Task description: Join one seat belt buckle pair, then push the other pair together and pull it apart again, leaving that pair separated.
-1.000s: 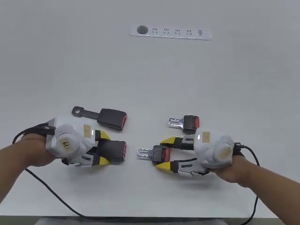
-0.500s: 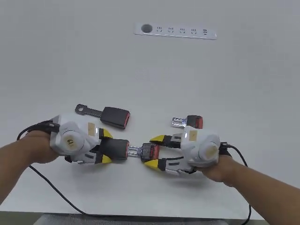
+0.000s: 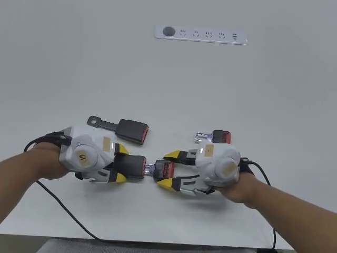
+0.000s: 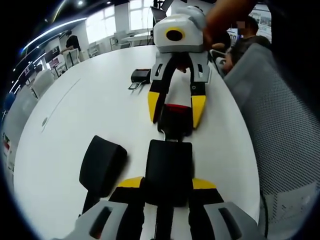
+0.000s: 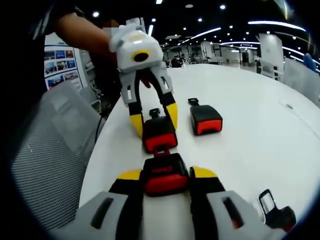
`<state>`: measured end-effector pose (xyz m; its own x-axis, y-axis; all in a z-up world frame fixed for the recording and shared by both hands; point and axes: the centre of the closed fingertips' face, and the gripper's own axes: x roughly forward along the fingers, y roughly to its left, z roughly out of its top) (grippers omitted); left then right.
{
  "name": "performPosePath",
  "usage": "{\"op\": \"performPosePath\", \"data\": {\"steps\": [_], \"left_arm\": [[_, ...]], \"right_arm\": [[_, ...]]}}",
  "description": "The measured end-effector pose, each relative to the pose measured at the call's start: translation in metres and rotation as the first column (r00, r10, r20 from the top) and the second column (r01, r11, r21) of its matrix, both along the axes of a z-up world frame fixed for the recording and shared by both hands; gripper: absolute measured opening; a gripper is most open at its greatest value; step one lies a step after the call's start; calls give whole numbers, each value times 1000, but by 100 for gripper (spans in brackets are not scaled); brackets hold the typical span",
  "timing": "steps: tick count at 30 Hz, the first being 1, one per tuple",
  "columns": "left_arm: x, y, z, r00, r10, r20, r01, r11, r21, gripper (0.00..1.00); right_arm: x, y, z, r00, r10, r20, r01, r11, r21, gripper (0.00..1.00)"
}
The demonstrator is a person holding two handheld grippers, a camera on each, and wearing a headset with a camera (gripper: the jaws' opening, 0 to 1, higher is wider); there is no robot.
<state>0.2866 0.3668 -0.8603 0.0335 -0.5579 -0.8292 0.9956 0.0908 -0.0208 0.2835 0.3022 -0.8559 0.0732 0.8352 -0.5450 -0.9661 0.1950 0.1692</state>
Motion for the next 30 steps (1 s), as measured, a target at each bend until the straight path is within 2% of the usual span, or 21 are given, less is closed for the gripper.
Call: {"op": "performPosePath", "data": {"steps": [3,13,30], "left_arm": [[0,0,0,1000,-3,-2,3,1000,0,34],[0,0,0,1000,-7,-2,7,1000,-3,34],[1,2,-1,999,-46,-6,47,999,16,34]], "right_arm": [[0,2,-1,1000,6,10,-6,1000,-7,36],[3,10,-1,1000,4,1,-4,1000,-10,36],[3,22,0,1000,5,9,-5,1000,-20,36]]}}
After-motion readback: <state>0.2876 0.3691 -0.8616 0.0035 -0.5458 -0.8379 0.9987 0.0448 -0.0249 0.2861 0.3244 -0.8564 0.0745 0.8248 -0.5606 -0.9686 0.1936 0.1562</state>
